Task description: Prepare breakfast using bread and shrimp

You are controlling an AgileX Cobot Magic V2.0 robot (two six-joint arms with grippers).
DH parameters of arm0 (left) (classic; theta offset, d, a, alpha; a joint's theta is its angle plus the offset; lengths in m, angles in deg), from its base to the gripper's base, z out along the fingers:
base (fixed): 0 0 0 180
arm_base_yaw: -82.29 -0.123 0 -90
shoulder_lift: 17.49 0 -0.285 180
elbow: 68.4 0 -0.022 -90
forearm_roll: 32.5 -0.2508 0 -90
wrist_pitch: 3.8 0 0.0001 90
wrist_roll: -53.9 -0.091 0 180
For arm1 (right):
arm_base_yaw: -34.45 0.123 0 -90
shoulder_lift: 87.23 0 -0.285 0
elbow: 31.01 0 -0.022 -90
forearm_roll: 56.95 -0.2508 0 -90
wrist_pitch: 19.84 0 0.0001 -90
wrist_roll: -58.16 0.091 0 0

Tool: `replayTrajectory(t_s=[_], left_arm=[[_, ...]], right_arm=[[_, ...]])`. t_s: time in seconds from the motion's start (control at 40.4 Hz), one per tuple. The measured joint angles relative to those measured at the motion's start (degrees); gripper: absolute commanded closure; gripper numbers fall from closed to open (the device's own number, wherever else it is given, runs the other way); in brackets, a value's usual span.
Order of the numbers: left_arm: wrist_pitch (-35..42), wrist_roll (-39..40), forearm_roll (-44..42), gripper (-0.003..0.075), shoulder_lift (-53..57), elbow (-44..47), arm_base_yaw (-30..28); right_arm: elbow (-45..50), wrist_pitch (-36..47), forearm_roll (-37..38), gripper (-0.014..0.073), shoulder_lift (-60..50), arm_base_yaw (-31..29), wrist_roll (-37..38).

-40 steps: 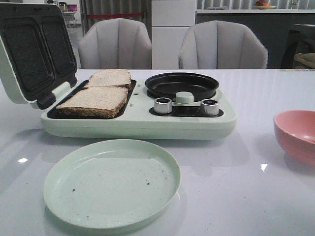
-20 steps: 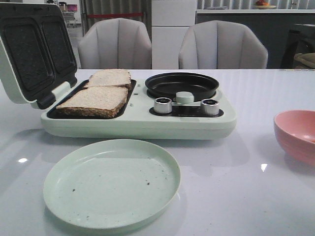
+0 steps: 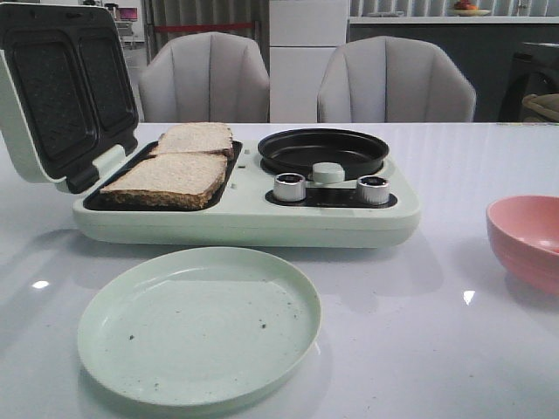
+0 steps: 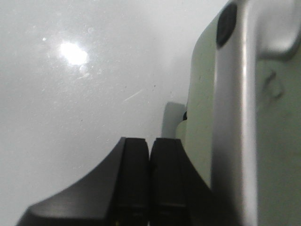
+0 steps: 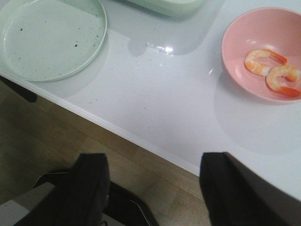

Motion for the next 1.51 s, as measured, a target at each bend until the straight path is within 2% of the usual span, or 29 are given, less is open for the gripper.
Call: replayTrajectory(t_s=[0.421, 0.818, 0.991, 1.214, 1.511], left_arm=[[-2.8, -9.7, 14.5, 0.0621, -0.3, -1.5, 0.0], [-2.8, -14.5, 14.6, 0.0621, 1.9, 0.8, 6.4], [0.1, -15.2, 11.0, 0.0621, 7.2, 6.5, 10.2], [5.9, -18.7, 8.5, 0.0621, 17.6, 19.1, 14.9], [10.6, -22.5, 8.4, 0.0620, 33.1, 33.4, 26.5]], right_arm=[[0.0, 0.0, 0.0, 0.0067, 0.0, 0.0, 0.0], [0.0, 0.0, 0.0, 0.0067, 0.0, 0.0, 0.0], [0.0, 0.0, 0.0, 0.0067, 0.0, 0.0, 0.0], [0.0, 0.0, 0.0, 0.0067, 0.0, 0.0, 0.0], [0.0, 0.0, 0.0, 0.0067, 0.0, 0.0, 0.1]])
